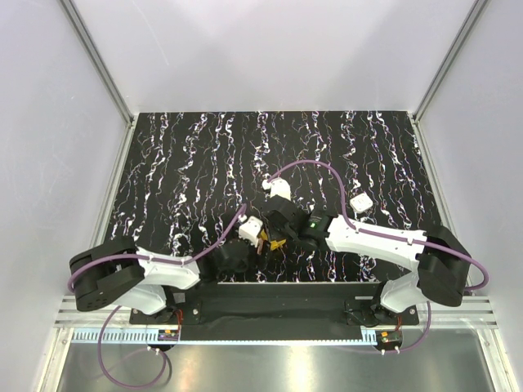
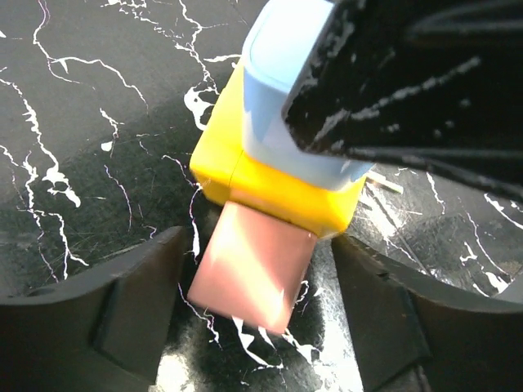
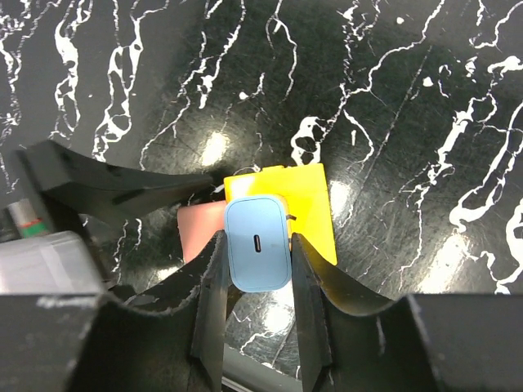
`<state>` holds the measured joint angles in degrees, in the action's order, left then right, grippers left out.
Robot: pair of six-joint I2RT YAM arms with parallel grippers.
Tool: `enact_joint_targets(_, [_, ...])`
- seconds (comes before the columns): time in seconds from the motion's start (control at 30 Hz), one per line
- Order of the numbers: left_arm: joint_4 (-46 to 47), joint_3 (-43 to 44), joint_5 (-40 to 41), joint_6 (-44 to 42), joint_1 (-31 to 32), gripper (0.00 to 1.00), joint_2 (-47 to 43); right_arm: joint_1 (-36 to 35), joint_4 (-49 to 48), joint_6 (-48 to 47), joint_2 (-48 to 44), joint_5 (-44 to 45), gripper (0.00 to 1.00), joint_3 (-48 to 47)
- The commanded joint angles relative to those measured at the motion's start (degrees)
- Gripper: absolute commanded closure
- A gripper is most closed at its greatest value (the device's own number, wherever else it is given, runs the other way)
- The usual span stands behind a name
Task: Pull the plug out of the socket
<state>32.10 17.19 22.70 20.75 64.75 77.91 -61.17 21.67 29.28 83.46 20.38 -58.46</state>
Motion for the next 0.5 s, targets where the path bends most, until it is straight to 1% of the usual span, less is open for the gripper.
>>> enact_joint_targets(0.0, [1.57, -0.40, 0.42, -0.71, -0.06, 0.19, -3.28, 0.43, -4.09, 1.31, -0.93, 2.64, 1.00, 0.01])
enact_joint_targets(0.03, [1.30, -0.40, 0.76, -0.80, -0.06, 0.18, -3.81, 0.43, -4.18, 1.22, -0.93, 2.65, 1.00, 0.10])
enact_joint_targets(0.07, [0.95, -0.49, 0.94, -0.98, -0.15, 0.10, -5.04, 0.52, -4.27, 1.22, -0.93, 2.56, 1.00, 0.18])
enact_joint_targets(0.13, [0.78, -1.01, 0.77, -1.24, -0.15, 0.09, -6.71, 0.52, -4.44, 1.04, -0.76, 2.12, 1.00, 0.27])
enact_joint_targets(0.2, [0.43, -1.63, 0.24, -1.33, -0.33, 0.08, -10.48, 0.61, -4.36, 0.96, -0.76, 1.77, 1.00, 0.27])
enact_joint_targets(0.33, [-1.06, -3.30, -5.19, -1.86, -2.61, 0.05, -18.57, 0.70, -4.71, 1.05, -0.84, 0.63, 1.00, 0.62])
enact_joint_targets(0.37, [-2.64, -3.56, -5.56, -2.55, -2.79, 0.01, -21.45, 0.70, -4.71, 1.04, -0.84, 0.36, 1.00, 0.62])
enact_joint_targets(0.47, [-4.58, -4.71, -5.99, -3.44, -3.31, 0.01, -26.03, 0.78, -4.88, 0.96, -1.11, 0.01, 1.00, 0.71])
